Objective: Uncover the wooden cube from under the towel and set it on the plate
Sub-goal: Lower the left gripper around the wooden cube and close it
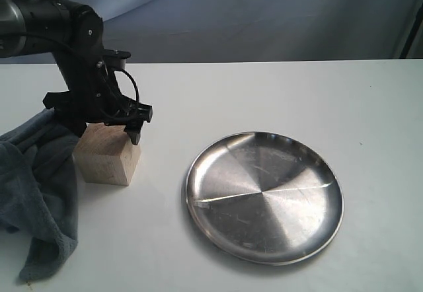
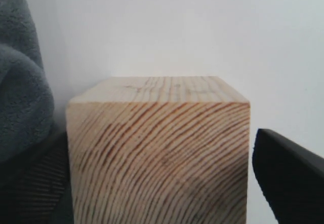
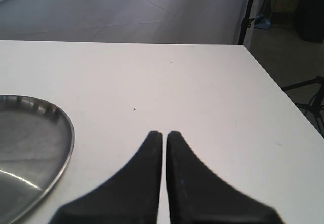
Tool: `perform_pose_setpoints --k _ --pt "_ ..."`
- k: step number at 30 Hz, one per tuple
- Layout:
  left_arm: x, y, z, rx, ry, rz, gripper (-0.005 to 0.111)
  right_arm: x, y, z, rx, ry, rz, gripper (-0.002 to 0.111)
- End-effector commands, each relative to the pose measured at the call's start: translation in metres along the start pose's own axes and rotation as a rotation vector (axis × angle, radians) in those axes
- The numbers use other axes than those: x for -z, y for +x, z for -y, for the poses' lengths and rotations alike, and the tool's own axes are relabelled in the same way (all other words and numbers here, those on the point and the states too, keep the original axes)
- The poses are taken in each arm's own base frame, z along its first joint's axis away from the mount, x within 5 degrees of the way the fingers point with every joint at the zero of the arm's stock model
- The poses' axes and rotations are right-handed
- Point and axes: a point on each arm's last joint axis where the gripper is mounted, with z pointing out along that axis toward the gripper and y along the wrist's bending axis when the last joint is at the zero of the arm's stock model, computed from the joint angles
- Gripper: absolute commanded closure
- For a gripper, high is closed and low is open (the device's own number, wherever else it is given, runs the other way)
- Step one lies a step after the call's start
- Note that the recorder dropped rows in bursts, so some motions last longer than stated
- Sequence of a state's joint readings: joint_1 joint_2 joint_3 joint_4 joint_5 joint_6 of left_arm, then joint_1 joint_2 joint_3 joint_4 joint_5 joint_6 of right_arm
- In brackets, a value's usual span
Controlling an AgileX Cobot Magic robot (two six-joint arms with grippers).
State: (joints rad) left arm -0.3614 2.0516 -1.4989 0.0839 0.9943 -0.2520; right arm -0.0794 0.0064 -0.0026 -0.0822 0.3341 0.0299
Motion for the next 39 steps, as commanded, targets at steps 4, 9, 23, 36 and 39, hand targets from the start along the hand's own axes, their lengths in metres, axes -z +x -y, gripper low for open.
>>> perform_pose_setpoints --k 4,9,23,36,39 --pt "-0.017 0.009 -0.001 -0.004 0.006 0.016 0.017 0.000 0.001 0.000 -0.003 0.000 0.005 0.105" --pt "-0.019 0.010 -0.001 -0.004 0.007 0.017 0.017 0.000 0.001 0.000 -0.001 0.000 0.005 0.105" --pt "-0.037 0.015 -0.001 -0.010 0.011 0.026 0.017 0.000 0.001 0.000 -0.003 0.000 0.005 0.105" --pt "-0.060 0.018 0.000 -0.013 0.000 -0.037 0.023 0.000 0.001 0.000 -0.003 0.000 0.005 0.105" --pt "-0.060 0.018 0.000 -0.013 0.000 -0.037 0.045 0.000 0.001 0.000 -0.003 0.000 0.005 0.105"
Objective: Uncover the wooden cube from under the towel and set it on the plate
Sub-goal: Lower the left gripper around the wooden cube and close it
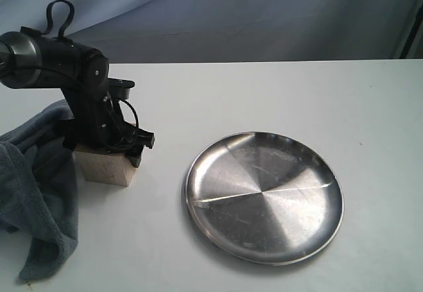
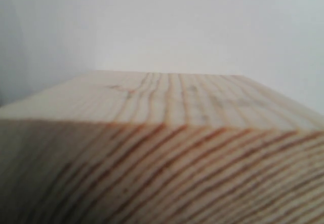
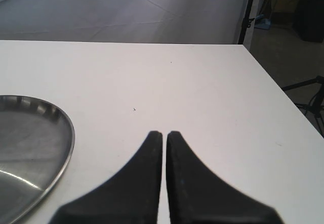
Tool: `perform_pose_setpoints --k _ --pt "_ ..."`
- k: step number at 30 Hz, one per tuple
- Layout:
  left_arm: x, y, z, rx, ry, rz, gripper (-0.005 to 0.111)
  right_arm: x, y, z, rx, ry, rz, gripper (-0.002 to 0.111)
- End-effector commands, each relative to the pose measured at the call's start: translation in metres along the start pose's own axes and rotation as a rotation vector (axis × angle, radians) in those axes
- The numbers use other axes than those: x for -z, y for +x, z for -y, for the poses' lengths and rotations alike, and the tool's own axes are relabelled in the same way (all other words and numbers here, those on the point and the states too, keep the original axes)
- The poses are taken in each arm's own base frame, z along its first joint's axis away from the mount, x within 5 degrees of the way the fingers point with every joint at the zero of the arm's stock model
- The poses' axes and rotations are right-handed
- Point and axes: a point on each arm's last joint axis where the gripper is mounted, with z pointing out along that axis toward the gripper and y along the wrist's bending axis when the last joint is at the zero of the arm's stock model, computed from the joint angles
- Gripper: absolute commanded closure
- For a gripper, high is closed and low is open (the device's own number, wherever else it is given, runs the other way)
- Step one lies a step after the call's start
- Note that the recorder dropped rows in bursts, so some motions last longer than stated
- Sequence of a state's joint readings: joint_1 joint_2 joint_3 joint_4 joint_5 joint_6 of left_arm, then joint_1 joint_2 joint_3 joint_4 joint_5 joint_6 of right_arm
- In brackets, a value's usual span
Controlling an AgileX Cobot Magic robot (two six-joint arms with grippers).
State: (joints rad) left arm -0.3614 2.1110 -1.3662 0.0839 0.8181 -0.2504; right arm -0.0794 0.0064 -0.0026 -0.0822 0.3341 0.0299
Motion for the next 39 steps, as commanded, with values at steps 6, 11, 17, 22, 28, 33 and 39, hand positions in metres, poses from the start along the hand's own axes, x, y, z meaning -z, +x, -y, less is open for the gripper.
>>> perform_pose_setpoints --k 6,11,17,22,28,33,39 --pt "-0.008 0.002 -0.001 0.002 -0.005 -0.020 0.083 0.000 0.001 0.000 -0.003 0.000 0.005 0.105" --pt "-0.008 0.002 -0.001 0.002 -0.005 -0.020 0.097 0.000 0.001 0.000 -0.003 0.000 0.005 0.105" --pt "-0.008 0.002 -0.001 0.002 -0.008 -0.029 0.097 0.000 0.001 0.000 -0.003 0.000 0.005 0.105" --pt "-0.007 0.003 -0.001 0.004 -0.010 -0.042 0.097 0.000 0.001 0.000 -0.003 0.000 0.005 0.105" --pt "-0.006 0.004 -0.001 0.002 -0.013 -0.049 0.097 0.000 0.001 0.000 -0.003 0.000 0.005 0.105" --pt "-0.001 0.003 -0.002 0.002 -0.012 -0.036 0.097 0.000 0.001 0.000 -0.003 0.000 0.005 0.105" --pt "0.012 0.005 -0.003 -0.047 -0.014 -0.040 0.097 0.000 0.001 0.000 -0.001 0.000 0.005 0.105"
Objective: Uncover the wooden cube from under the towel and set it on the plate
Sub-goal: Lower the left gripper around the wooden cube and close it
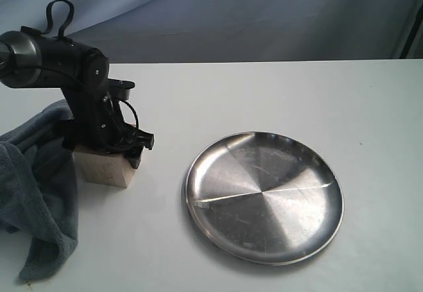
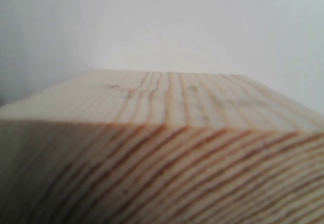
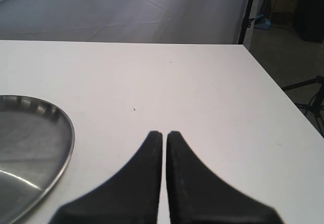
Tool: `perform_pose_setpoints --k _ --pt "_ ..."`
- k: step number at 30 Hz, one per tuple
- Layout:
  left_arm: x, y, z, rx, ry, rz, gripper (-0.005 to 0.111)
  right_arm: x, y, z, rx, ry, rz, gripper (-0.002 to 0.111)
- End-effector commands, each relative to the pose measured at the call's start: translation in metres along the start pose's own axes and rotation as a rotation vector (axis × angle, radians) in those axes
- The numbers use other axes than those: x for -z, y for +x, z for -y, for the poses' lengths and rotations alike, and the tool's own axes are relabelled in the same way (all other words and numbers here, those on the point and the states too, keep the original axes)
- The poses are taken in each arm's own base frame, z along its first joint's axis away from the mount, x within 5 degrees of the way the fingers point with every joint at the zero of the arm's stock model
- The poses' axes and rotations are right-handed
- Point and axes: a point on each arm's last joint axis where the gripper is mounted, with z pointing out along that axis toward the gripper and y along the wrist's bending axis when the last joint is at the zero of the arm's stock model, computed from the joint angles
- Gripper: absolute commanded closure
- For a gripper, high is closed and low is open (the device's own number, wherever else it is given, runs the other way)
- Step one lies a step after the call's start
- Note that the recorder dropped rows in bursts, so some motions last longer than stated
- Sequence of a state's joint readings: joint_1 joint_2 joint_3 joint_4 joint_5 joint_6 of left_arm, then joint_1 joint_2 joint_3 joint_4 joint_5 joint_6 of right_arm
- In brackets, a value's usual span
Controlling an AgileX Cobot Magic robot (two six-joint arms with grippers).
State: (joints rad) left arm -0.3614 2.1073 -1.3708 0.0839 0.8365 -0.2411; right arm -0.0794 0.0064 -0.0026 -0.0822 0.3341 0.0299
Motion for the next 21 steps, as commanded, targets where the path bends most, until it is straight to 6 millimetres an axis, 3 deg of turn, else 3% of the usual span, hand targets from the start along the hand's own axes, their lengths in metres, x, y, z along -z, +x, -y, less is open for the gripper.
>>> perform_pose_setpoints --k 1,21 --pt "0.012 0.005 -0.003 -0.040 -0.011 -0.030 0.097 0.000 0.001 0.000 -0.001 0.000 0.005 0.105" --pt "0.050 0.005 0.001 -0.047 0.063 0.002 0.097 0.000 0.001 0.000 -0.001 0.000 0.005 0.105"
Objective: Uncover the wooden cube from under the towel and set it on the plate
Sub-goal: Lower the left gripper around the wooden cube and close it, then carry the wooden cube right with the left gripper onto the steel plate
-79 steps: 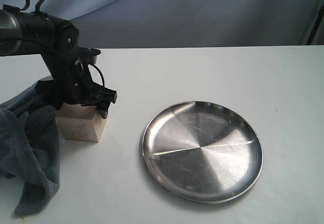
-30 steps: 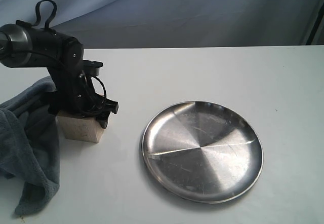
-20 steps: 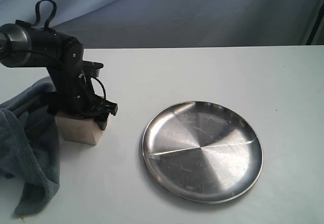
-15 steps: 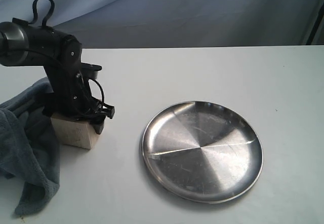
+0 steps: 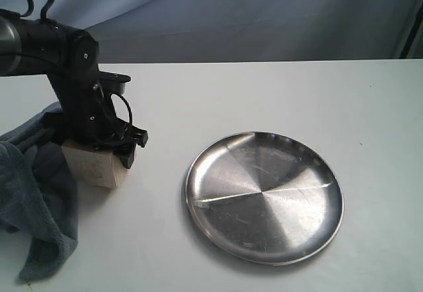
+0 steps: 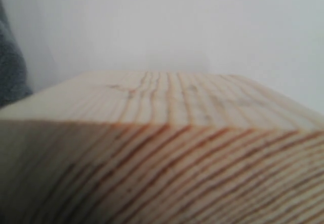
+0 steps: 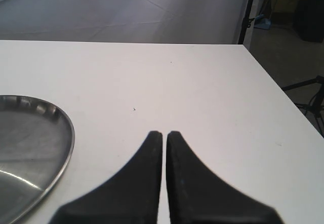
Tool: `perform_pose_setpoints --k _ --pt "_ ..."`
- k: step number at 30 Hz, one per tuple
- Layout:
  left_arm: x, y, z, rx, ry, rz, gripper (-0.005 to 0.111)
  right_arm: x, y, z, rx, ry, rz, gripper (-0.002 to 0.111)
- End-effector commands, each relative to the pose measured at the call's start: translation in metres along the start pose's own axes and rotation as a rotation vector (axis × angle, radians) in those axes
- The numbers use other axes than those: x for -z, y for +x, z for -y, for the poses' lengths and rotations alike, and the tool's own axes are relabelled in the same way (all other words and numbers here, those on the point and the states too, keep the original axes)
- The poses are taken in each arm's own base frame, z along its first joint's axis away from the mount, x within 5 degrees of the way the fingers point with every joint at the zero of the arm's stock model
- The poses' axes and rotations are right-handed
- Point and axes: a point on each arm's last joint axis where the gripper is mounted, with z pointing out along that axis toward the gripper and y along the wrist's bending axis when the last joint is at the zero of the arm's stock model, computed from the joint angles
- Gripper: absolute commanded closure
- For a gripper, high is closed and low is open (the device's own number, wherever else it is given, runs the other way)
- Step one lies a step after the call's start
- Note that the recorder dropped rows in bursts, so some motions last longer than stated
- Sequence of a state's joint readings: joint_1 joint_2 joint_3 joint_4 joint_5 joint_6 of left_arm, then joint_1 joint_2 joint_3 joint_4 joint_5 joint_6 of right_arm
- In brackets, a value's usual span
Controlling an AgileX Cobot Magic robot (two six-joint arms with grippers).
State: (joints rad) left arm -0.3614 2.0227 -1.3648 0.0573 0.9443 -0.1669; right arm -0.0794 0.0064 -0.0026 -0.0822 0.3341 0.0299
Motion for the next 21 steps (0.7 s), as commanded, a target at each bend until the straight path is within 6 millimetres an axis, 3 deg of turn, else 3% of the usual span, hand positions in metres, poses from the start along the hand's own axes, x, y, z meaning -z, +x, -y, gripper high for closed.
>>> perform_pose_setpoints --k 1,11,21 --pt "0.022 -0.005 0.006 -0.002 0.061 0.048 0.097 0.000 0.001 0.000 -0.001 0.000 0.005 0.105" --pt "0.030 0.000 0.054 -0.149 0.057 0.071 0.097 0.000 0.001 0.000 -0.003 0.000 0.005 0.105" --pt "0.031 0.010 0.084 -0.232 0.061 0.073 0.097 0.000 0.001 0.000 -0.001 0.000 0.005 0.105"
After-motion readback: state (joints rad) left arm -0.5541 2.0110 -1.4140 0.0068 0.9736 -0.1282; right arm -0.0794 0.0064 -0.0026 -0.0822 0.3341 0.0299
